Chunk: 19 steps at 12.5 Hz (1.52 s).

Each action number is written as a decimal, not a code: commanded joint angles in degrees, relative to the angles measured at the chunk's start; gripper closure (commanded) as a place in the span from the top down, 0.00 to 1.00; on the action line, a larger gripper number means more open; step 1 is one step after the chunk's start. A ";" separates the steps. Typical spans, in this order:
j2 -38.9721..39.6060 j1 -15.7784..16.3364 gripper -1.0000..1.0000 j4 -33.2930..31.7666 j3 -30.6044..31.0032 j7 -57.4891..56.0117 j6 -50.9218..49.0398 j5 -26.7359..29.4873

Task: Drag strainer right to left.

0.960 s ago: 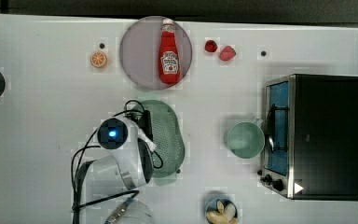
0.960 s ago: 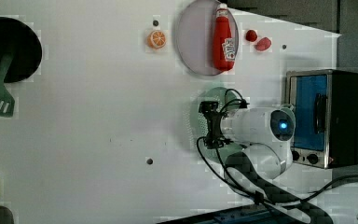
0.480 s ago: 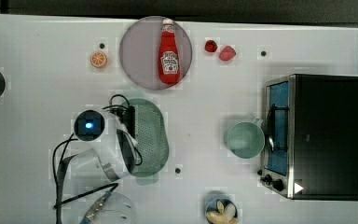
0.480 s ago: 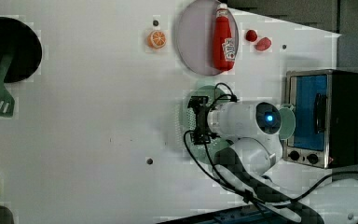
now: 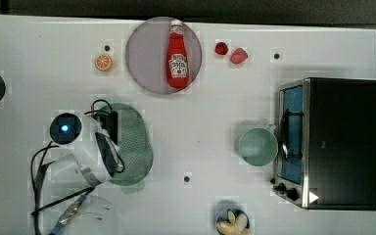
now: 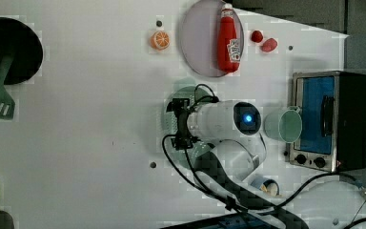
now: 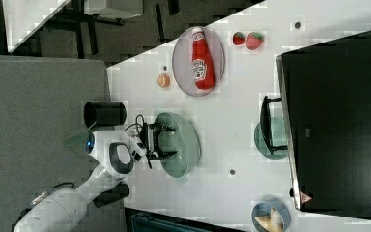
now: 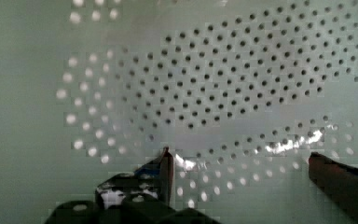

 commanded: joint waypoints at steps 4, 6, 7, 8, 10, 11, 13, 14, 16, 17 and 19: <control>2.87 4.42 1.00 6.91 0.27 3.23 -0.84 4.67; 3.86 5.53 1.00 8.51 0.29 3.23 -0.94 5.55; 4.30 6.09 1.00 9.17 0.29 3.23 -0.88 5.70; 4.64 6.64 1.00 9.77 0.29 3.29 -0.90 6.32; 5.30 7.78 1.00 10.87 0.29 3.28 -0.87 7.95; 5.70 8.24 1.00 11.45 0.29 3.31 -0.87 8.68; 6.40 9.12 1.00 12.60 0.28 3.34 -0.84 9.53; 6.74 9.49 1.00 12.97 0.27 3.32 -0.81 9.73; 7.30 10.20 1.00 13.99 0.26 3.50 -0.71 9.82; 7.54 10.52 1.00 14.41 0.26 4.45 -0.68 9.94; 8.32 11.16 1.00 15.94 0.32 7.99 -0.25 9.95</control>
